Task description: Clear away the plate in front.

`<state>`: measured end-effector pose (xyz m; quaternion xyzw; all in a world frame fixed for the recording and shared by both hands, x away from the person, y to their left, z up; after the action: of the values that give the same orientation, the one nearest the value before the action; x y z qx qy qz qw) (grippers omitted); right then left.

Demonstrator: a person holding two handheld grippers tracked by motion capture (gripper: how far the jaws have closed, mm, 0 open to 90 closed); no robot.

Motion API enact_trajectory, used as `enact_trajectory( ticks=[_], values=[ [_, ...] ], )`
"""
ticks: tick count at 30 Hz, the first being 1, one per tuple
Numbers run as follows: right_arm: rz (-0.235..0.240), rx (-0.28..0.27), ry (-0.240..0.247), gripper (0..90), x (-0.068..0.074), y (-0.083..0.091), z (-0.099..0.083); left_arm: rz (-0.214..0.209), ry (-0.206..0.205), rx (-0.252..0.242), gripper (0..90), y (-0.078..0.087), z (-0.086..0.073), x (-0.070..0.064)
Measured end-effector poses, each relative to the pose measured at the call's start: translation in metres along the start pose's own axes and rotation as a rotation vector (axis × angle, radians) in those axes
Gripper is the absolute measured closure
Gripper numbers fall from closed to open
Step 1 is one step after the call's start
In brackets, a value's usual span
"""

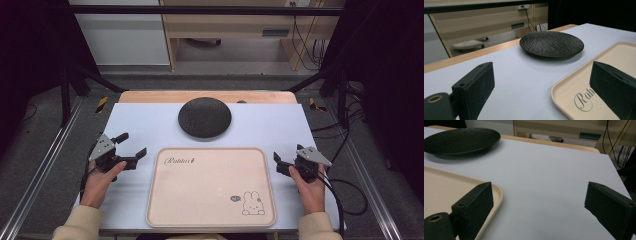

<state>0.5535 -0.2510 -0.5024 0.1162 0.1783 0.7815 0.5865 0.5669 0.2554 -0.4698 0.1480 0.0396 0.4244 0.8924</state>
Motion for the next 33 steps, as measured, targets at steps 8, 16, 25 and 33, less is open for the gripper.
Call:
enact_trajectory(
  ticks=[8,16,25,33],
  values=[
    [-0.002,0.006,0.003,8.4,0.001,0.000,-0.001,-0.025,-0.020,0.026,3.8,-0.005,-0.003,-0.008],
    [-0.013,-0.001,-0.017,7.9,-0.001,0.002,0.001,-0.059,-0.096,0.020,3.9,-0.005,0.004,-0.017],
    [-0.018,-0.018,-0.029,5.6,0.006,0.017,0.005,-0.101,-0.363,0.092,5.1,-0.023,0.031,-0.028],
    [-0.077,-0.016,0.032,5.9,0.018,0.033,0.006,-0.095,-0.494,0.140,5.3,-0.045,0.048,-0.020]
  ],
)
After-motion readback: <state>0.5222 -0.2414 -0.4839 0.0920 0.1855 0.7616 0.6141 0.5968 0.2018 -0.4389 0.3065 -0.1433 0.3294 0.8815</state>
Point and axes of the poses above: each handheld gripper's, and its own axes: y roughly backward along the jaws, z roughly out of its top, x roughly to its left, the point moved 9 cm from there along -y, roughly forward along the jaws, and after that the axes turned 4 degrees about x, right-handed, at the moved point
